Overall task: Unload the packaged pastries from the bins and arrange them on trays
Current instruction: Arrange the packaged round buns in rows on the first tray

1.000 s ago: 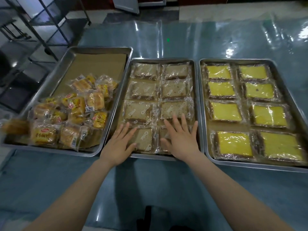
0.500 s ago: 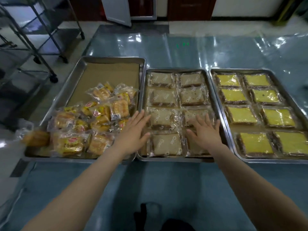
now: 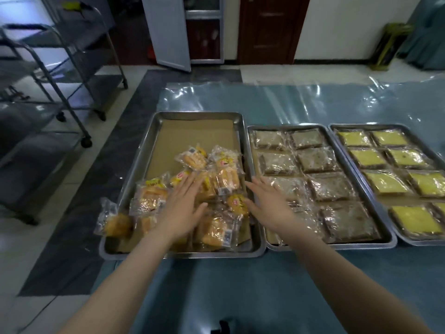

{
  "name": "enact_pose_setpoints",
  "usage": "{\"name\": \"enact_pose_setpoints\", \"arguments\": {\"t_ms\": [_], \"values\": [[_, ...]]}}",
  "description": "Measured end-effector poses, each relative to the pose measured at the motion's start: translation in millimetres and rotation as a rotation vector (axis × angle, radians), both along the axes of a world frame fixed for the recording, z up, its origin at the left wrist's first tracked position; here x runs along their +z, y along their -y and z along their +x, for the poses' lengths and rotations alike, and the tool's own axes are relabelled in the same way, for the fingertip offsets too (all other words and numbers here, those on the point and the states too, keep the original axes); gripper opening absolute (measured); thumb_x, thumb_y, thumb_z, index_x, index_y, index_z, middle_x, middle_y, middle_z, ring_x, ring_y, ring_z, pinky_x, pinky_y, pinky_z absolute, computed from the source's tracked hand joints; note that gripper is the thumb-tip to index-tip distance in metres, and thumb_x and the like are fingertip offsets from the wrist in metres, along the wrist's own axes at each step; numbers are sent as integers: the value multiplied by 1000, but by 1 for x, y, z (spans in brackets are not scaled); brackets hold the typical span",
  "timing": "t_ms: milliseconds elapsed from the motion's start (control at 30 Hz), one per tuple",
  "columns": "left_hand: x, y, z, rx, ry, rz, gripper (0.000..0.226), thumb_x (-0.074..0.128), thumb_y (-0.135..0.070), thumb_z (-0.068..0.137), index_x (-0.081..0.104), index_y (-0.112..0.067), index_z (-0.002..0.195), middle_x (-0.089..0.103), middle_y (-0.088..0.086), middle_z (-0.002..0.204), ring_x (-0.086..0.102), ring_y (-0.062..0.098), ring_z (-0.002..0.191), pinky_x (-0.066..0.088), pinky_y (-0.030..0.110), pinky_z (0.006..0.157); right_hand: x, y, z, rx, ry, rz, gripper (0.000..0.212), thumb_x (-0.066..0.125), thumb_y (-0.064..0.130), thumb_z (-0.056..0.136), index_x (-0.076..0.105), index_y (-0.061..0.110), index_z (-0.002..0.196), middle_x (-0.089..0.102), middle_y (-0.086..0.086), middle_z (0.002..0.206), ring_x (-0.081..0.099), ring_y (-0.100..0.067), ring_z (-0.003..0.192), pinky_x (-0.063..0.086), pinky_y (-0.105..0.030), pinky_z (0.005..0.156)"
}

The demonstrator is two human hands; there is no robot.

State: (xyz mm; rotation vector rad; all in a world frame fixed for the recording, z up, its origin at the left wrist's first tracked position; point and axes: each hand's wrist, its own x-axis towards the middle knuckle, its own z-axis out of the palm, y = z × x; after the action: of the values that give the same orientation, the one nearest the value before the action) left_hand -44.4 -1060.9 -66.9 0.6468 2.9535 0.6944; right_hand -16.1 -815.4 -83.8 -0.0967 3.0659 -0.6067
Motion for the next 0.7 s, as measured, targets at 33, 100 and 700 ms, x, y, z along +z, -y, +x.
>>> {"name": "enact_pose_setpoints", "arguments": {"t_ms": [33, 100, 700], "values": [[1, 11, -2, 15, 11, 12, 70, 47, -42, 92, 2, -44, 146, -4, -14, 155, -13, 3, 138, -2, 33, 113, 2, 9, -3, 11, 2, -20, 57, 43, 46, 96, 30, 27, 148, 22, 3, 157, 9, -17, 146, 5, -39, 118], [1, 30, -7, 52, 23, 13, 69, 47, -41, 91, 4, -41, 146, -1, -12, 156, -10, 4, 139, 3, 35, 115, 5, 27, -11, 23, -1, -52, 54, 49, 41, 95, 36, 25, 145, 30, 2, 154, 19, -19, 144, 15, -38, 117], [-10, 80, -117, 339, -53, 99, 49, 56, -29, 90, 41, -35, 136, 6, -6, 157, 0, 12, 143, 10, 33, 110, 7, 60, -174, -97, 58, -47, 35, 51, 21, 93, 54, 19, 128, 52, -4, 133, 44, -23, 124, 37, -37, 104]]}}
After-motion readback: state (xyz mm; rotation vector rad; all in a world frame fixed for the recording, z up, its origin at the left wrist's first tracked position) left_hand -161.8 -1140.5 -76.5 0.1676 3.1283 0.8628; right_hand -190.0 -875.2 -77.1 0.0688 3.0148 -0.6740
